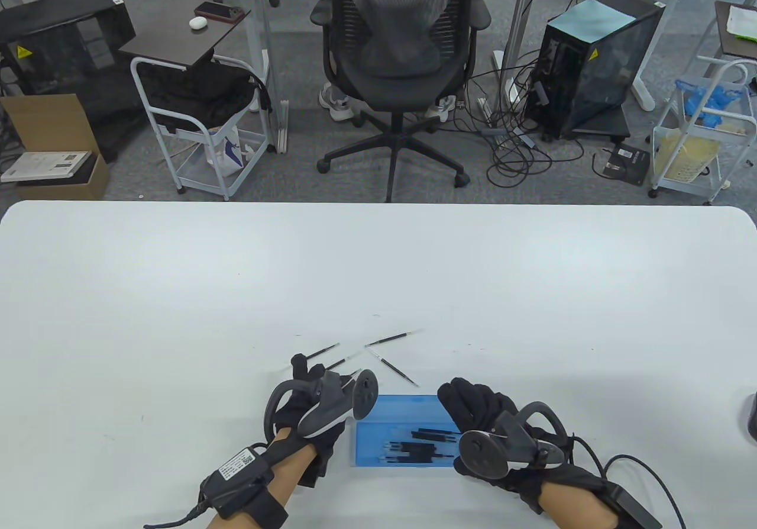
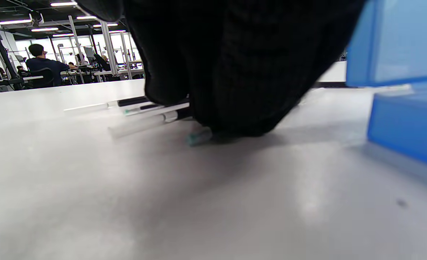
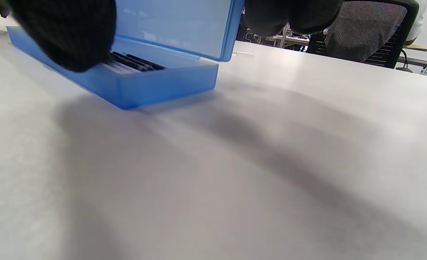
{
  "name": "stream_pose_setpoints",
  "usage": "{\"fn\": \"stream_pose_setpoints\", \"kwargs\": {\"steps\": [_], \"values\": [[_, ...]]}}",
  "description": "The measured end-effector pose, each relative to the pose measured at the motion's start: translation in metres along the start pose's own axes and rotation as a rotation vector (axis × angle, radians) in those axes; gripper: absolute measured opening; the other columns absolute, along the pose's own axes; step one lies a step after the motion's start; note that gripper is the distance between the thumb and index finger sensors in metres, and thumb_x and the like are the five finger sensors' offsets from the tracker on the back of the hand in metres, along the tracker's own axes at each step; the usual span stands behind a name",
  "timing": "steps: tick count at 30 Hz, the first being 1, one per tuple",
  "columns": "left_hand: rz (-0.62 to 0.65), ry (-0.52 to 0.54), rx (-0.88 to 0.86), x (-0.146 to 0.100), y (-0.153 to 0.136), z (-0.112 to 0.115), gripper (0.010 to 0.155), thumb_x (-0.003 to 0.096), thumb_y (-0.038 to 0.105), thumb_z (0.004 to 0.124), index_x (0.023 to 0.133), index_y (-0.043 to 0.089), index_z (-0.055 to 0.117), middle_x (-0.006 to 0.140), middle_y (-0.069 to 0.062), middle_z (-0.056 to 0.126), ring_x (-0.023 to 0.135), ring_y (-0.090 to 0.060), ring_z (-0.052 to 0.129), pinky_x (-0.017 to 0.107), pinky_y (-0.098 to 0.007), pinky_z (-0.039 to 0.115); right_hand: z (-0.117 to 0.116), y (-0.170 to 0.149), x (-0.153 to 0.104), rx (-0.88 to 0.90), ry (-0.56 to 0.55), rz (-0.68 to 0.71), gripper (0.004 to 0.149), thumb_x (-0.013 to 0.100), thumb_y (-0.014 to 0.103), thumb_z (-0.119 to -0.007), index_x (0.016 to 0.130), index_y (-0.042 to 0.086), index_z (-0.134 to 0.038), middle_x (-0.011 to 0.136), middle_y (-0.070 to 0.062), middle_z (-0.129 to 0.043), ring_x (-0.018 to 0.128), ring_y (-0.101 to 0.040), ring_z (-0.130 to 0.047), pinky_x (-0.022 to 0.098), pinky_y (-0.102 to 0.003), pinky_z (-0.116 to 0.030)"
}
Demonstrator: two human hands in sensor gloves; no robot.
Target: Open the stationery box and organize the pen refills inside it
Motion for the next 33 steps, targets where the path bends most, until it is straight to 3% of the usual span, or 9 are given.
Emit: {"fn": "stream_pose_setpoints", "kwargs": {"steps": [13, 19, 24, 29, 33], "values": [[-0.022, 0.040, -0.028, -0.002, -0.002, -0.004, 0.052, 0.0422, 0.032, 0.098, 0.091, 0.021, 0.085, 0.082, 0.004, 0.102, 0.089, -0.023, 0.096, 0.085, -0.068, 0.043, 0.000, 0.000, 0.000, -0.002, 0.000, -0.001, 0.116, 0.045, 0.054, -0.080, 0.110, 0.006, 0.003, 0.118, -0.033, -0.013, 0.105, -0.058, -0.050, 0.074, -0.066, -0.056], [-0.043, 0.147, -0.106, -0.014, -0.021, -0.041, 0.052, 0.0416, 0.032, 0.098, 0.090, 0.020, 0.085, 0.081, 0.003, 0.102, 0.089, -0.024, 0.096, 0.084, -0.069, 0.044, 0.000, 0.001, 0.000, -0.004, 0.000, 0.000, 0.116, 0.045, 0.054, -0.080, 0.110, 0.006, 0.003, 0.118, -0.033, -0.013, 0.105, -0.058, -0.050, 0.074, -0.066, -0.056], [0.002, 0.273, -0.143, -0.041, -0.029, -0.081, 0.052, 0.0413, 0.032, 0.098, 0.090, 0.020, 0.085, 0.081, 0.003, 0.103, 0.088, -0.025, 0.096, 0.083, -0.069, 0.045, 0.000, 0.001, 0.000, -0.003, 0.001, 0.000, 0.116, 0.045, 0.054, -0.080, 0.110, 0.006, 0.003, 0.118, -0.033, -0.013, 0.105, -0.058, -0.050, 0.074, -0.066, -0.056], [0.137, 0.350, -0.132, -0.073, -0.008, -0.102, 0.052, 0.0409, 0.032, 0.098, 0.090, 0.020, 0.086, 0.081, 0.003, 0.103, 0.088, -0.024, 0.096, 0.083, -0.069, 0.046, 0.000, 0.001, 0.000, -0.002, 0.002, 0.000, 0.116, 0.045, 0.054, -0.080, 0.110, 0.006, 0.003, 0.118, -0.033, -0.013, 0.105, -0.058, -0.050, 0.074, -0.066, -0.055], [0.251, 0.354, -0.061, -0.091, 0.024, -0.096, 0.052, 0.0412, 0.033, 0.098, 0.090, 0.021, 0.085, 0.081, 0.004, 0.103, 0.088, -0.024, 0.096, 0.083, -0.068, 0.047, 0.000, 0.000, 0.000, -0.001, 0.003, -0.001, 0.116, 0.045, 0.054, -0.080, 0.110, 0.006, 0.004, 0.118, -0.032, -0.013, 0.105, -0.058, -0.050, 0.074, -0.066, -0.056]]}}
Point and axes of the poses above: the tracker on the back of each hand, its own y axis roughly to the thumb side, its own x axis roughly from the wrist to the fingertips, z = x × y, the point moved 5 cm from there along x, roughly from the wrist to the fingertips
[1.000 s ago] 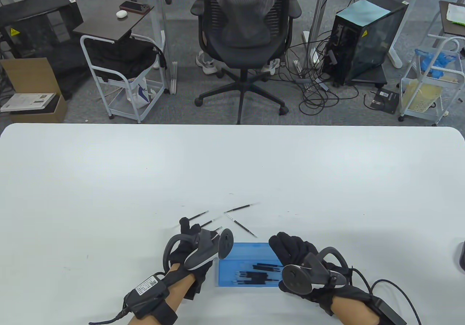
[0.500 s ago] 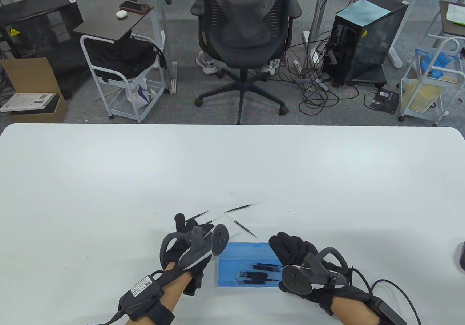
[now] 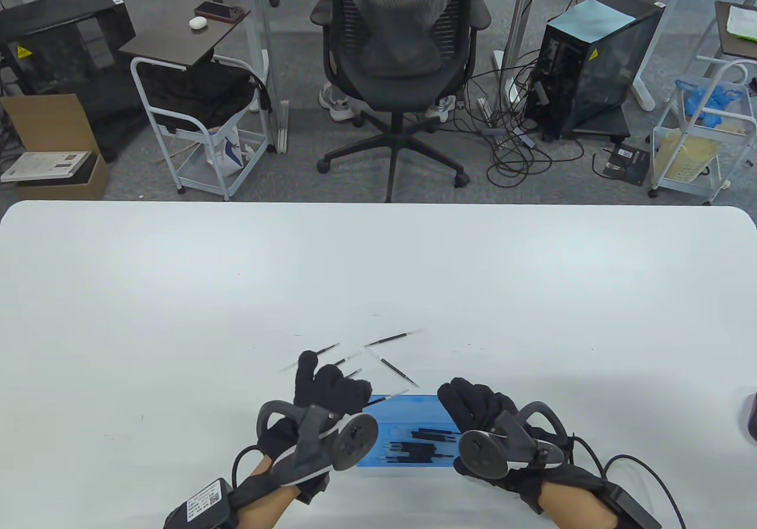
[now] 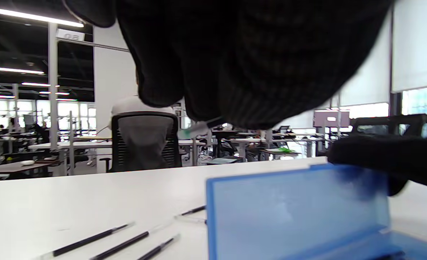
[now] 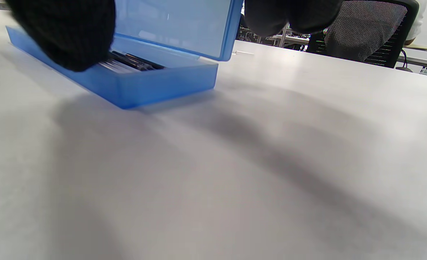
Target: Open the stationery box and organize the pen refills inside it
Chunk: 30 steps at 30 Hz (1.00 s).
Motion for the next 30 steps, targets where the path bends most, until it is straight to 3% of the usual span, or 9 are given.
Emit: {"fn": "stream_pose_setpoints", "kwargs": {"steps": [6, 14, 23, 30], "values": [[0.167, -0.067, 0.112, -0.005, 0.048, 0.035, 0.052, 0.0412, 0.033, 0.098, 0.090, 0.022, 0.085, 0.082, 0.005, 0.102, 0.089, -0.022, 0.096, 0.083, -0.068, 0.047, 0.000, 0.000, 0.000, 0.002, 0.002, -0.002, 0.116, 0.045, 0.054, -0.080, 0.110, 0.007, 0.004, 0.118, -0.032, -0.013, 0.105, -0.058, -0.050, 0.074, -0.066, -0.055], [0.229, -0.150, 0.184, 0.004, 0.075, 0.070, 0.051, 0.0422, 0.033, 0.097, 0.091, 0.023, 0.084, 0.083, 0.006, 0.101, 0.091, -0.022, 0.095, 0.084, -0.067, 0.046, 0.000, -0.001, 0.000, 0.002, 0.006, -0.001, 0.116, 0.045, 0.054, -0.080, 0.110, 0.006, 0.004, 0.118, -0.032, -0.012, 0.105, -0.058, -0.050, 0.074, -0.066, -0.055], [0.252, -0.191, 0.261, 0.006, 0.086, 0.089, 0.050, 0.0441, 0.032, 0.095, 0.092, 0.025, 0.082, 0.086, 0.006, 0.099, 0.093, -0.022, 0.092, 0.085, -0.067, 0.044, 0.000, 0.000, 0.001, 0.000, 0.007, 0.000, 0.116, 0.045, 0.054, -0.080, 0.110, 0.006, 0.004, 0.118, -0.033, -0.012, 0.105, -0.058, -0.050, 0.074, -0.066, -0.056], [0.258, -0.201, 0.285, 0.008, 0.089, 0.092, 0.050, 0.0452, 0.032, 0.094, 0.093, 0.027, 0.081, 0.087, 0.008, 0.098, 0.095, -0.021, 0.091, 0.086, -0.066, 0.043, 0.000, 0.000, 0.001, -0.001, 0.007, 0.000, 0.116, 0.045, 0.054, -0.080, 0.110, 0.006, 0.004, 0.118, -0.033, -0.012, 0.105, -0.058, -0.050, 0.074, -0.066, -0.055]]}}
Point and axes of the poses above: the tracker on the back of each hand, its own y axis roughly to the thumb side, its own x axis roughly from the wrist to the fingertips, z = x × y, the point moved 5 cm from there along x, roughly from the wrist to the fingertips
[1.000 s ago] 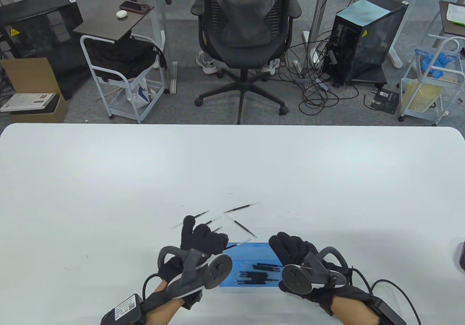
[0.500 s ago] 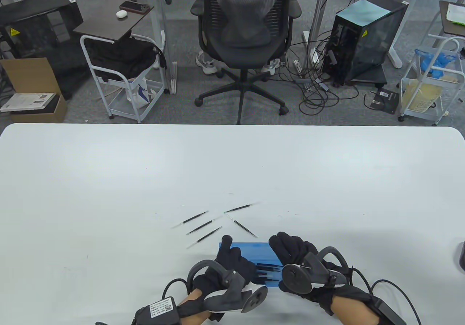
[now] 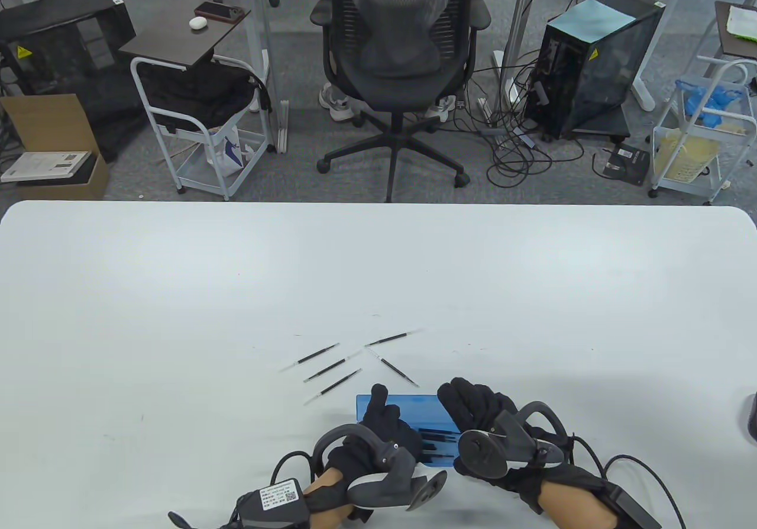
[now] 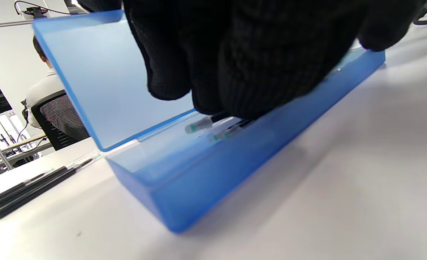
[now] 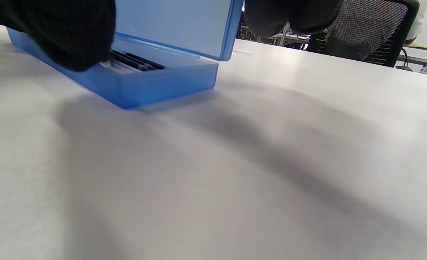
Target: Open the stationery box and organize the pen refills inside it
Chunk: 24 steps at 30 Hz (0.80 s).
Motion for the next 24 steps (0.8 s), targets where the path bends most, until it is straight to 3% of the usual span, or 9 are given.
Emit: {"fn": "stream_pose_setpoints", "kwargs": {"steps": [6, 11, 18, 21, 24], "values": [[0.013, 0.016, -0.033, -0.005, -0.004, -0.003, 0.049, 0.0451, 0.032, 0.094, 0.093, 0.028, 0.081, 0.087, 0.009, 0.098, 0.095, -0.020, 0.091, 0.086, -0.066, 0.043, 0.000, 0.000, 0.000, -0.001, -0.001, 0.001, 0.116, 0.045, 0.054, -0.080, 0.110, 0.006, 0.004, 0.118, -0.032, -0.012, 0.105, -0.058, -0.050, 0.074, -0.066, -0.055], [0.002, 0.077, -0.063, -0.016, -0.018, -0.023, 0.049, 0.0448, 0.033, 0.095, 0.092, 0.028, 0.082, 0.086, 0.009, 0.099, 0.093, -0.020, 0.092, 0.086, -0.065, 0.047, 0.000, 0.000, 0.000, 0.001, -0.001, 0.002, 0.116, 0.045, 0.054, -0.080, 0.110, 0.006, 0.004, 0.118, -0.032, -0.012, 0.105, -0.058, -0.050, 0.074, -0.066, -0.055], [-0.176, 0.144, -0.126, -0.031, -0.076, -0.054, 0.048, 0.0455, 0.032, 0.095, 0.091, 0.028, 0.083, 0.086, 0.008, 0.099, 0.093, -0.021, 0.092, 0.086, -0.064, 0.048, 0.000, 0.000, 0.000, 0.002, 0.001, 0.001, 0.116, 0.045, 0.054, -0.080, 0.110, 0.007, 0.004, 0.118, -0.032, -0.012, 0.105, -0.058, -0.050, 0.074, -0.066, -0.055], [-0.283, 0.130, -0.124, -0.035, -0.106, -0.050, 0.047, 0.0457, 0.031, 0.095, 0.091, 0.027, 0.083, 0.086, 0.008, 0.100, 0.093, -0.021, 0.092, 0.086, -0.064, 0.048, 0.000, 0.000, 0.000, -0.002, 0.001, 0.001, 0.116, 0.045, 0.054, -0.080, 0.110, 0.007, 0.004, 0.118, -0.032, -0.012, 0.105, -0.058, -0.050, 0.074, -0.066, -0.055], [-0.407, 0.059, -0.176, -0.037, -0.137, -0.031, 0.048, 0.0459, 0.031, 0.095, 0.092, 0.027, 0.083, 0.087, 0.007, 0.100, 0.093, -0.021, 0.092, 0.087, -0.064, 0.047, 0.000, 0.000, 0.000, -0.003, 0.001, -0.001, 0.116, 0.045, 0.054, -0.080, 0.110, 0.006, 0.004, 0.118, -0.032, -0.012, 0.105, -0.058, -0.050, 0.074, -0.066, -0.055]]}}
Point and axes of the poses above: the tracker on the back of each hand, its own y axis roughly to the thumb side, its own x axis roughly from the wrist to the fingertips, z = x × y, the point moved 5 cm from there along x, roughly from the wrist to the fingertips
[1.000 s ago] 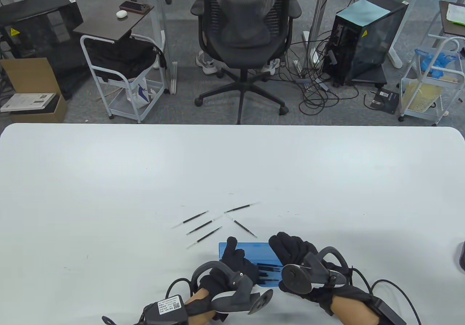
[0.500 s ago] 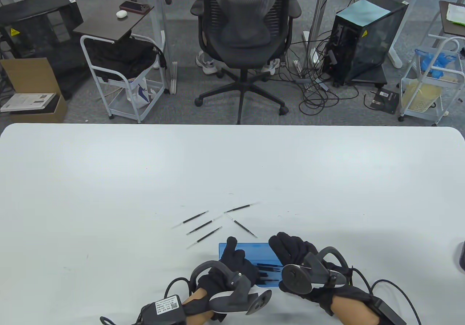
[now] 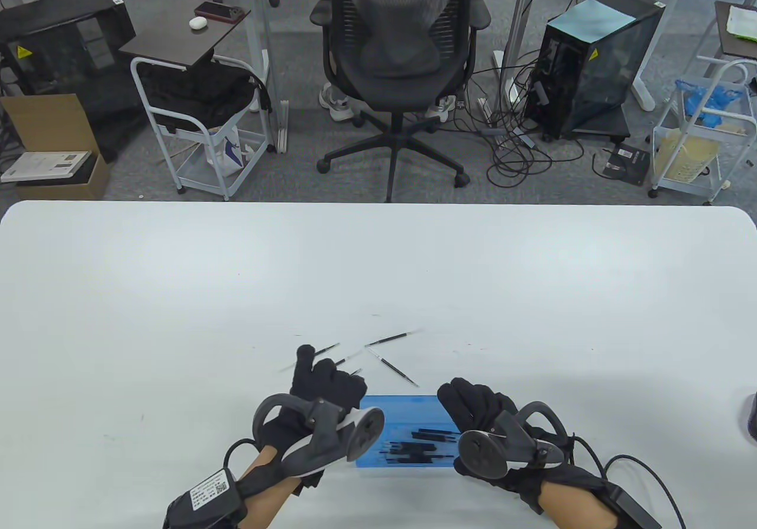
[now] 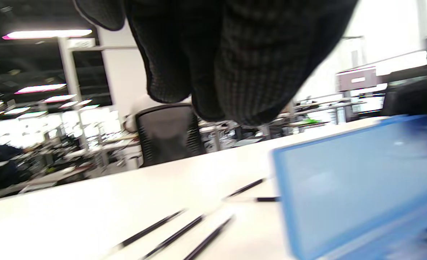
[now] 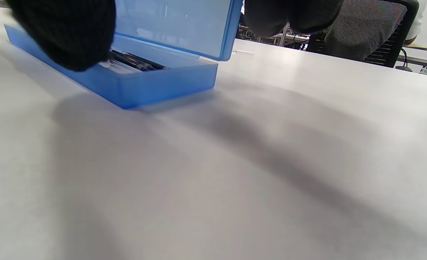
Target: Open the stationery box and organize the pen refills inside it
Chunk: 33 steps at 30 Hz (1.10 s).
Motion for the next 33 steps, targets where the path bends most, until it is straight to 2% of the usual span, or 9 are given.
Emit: {"fn": "stream_pose_setpoints", "kwargs": {"steps": [3, 8, 14, 20, 33], "values": [[-0.094, -0.074, 0.007, 0.008, -0.025, 0.019, 0.047, 0.0460, 0.030, 0.096, 0.092, 0.027, 0.084, 0.087, 0.007, 0.100, 0.093, -0.021, 0.092, 0.087, -0.064, 0.048, 0.000, 0.000, 0.000, 0.000, 0.000, 0.000, 0.116, 0.045, 0.054, -0.080, 0.110, 0.006, 0.004, 0.118, -0.032, -0.012, 0.105, -0.058, -0.050, 0.074, -0.066, -0.055], [-0.192, -0.168, -0.033, 0.019, -0.051, 0.052, 0.048, 0.0453, 0.030, 0.097, 0.091, 0.027, 0.084, 0.086, 0.007, 0.100, 0.093, -0.021, 0.093, 0.087, -0.063, 0.048, 0.000, 0.000, 0.000, 0.001, 0.001, 0.000, 0.116, 0.045, 0.054, -0.080, 0.110, 0.006, 0.004, 0.118, -0.033, -0.012, 0.105, -0.058, -0.050, 0.074, -0.066, -0.055], [-0.208, -0.240, -0.081, 0.031, -0.051, 0.079, 0.048, 0.0447, 0.030, 0.097, 0.091, 0.028, 0.085, 0.086, 0.007, 0.100, 0.093, -0.020, 0.093, 0.088, -0.063, 0.048, 0.000, 0.000, 0.000, 0.002, 0.002, 0.000, 0.116, 0.046, 0.054, -0.080, 0.110, 0.006, 0.004, 0.118, -0.033, -0.012, 0.105, -0.058, -0.050, 0.074, -0.066, -0.055], [-0.215, -0.278, -0.070, 0.039, -0.044, 0.095, 0.049, 0.0442, 0.032, 0.097, 0.091, 0.028, 0.085, 0.087, 0.008, 0.100, 0.093, -0.019, 0.093, 0.088, -0.063, 0.046, 0.000, 0.000, 0.000, 0.004, 0.002, 0.001, 0.116, 0.045, 0.054, -0.080, 0.110, 0.006, 0.004, 0.118, -0.032, -0.012, 0.105, -0.058, -0.050, 0.074, -0.066, -0.055], [-0.209, -0.299, -0.066, 0.040, -0.040, 0.106, 0.047, 0.0451, 0.031, 0.097, 0.091, 0.029, 0.085, 0.087, 0.008, 0.100, 0.093, -0.019, 0.093, 0.088, -0.063, 0.046, -0.001, 0.000, 0.000, 0.006, 0.003, 0.001, 0.116, 0.045, 0.054, -0.080, 0.110, 0.006, 0.004, 0.118, -0.033, -0.012, 0.105, -0.058, -0.050, 0.074, -0.066, -0.055]]}}
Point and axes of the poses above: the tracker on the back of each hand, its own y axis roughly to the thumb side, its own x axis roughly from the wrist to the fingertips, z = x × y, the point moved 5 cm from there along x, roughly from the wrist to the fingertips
